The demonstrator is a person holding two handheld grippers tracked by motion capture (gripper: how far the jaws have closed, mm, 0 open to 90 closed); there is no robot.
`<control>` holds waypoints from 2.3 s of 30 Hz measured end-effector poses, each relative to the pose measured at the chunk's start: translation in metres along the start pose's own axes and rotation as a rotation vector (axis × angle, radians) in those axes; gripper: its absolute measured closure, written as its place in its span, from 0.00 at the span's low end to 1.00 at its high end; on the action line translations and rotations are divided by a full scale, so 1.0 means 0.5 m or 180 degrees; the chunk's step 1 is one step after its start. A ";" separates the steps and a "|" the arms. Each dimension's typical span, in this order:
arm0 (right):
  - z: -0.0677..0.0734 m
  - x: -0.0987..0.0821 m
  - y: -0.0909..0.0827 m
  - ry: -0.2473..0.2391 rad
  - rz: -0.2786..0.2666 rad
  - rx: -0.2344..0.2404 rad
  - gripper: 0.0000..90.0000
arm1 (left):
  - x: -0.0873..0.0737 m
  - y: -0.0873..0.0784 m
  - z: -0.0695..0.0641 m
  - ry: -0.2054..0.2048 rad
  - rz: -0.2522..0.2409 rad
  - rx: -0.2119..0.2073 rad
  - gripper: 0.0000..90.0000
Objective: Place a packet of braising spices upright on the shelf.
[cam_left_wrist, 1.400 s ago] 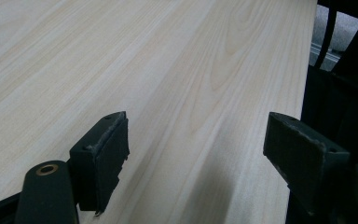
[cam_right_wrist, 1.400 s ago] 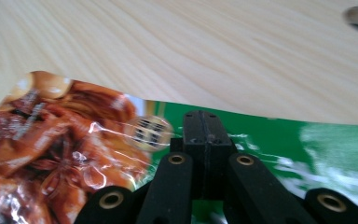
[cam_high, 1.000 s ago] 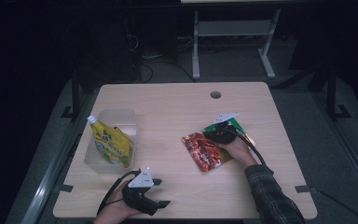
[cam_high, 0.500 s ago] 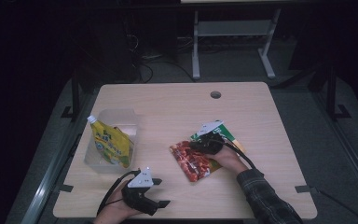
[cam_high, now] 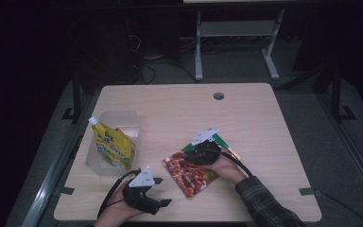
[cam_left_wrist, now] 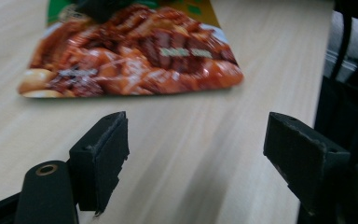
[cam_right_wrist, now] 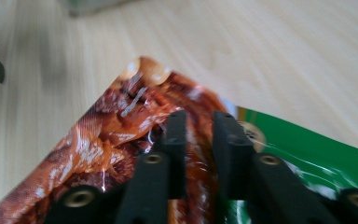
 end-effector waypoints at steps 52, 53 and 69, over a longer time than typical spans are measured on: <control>-0.009 -0.173 -0.276 0.0584 -0.0100 -0.0817 0.21 | 0.139 0.205 0.155 -0.0059 0.0445 0.0143 0.97; -0.010 -0.173 -0.277 0.0594 -0.0098 -0.0825 0.21 | 0.139 0.203 0.158 -0.0106 0.0420 0.0106 0.98; -0.009 -0.170 -0.262 0.0764 -0.0143 -0.0716 0.19 | 0.184 0.129 0.172 -0.0427 -0.0207 0.0162 1.00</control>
Point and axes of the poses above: each handheld gripper's, and its own axes: y roughly forward along the jaws, x roughly out of its top, z roughly to its left, the point moved 8 cm from there along y, roughly forward along the jaws, and after that the axes turned 1 degree about -z, right-handed, at the moved point
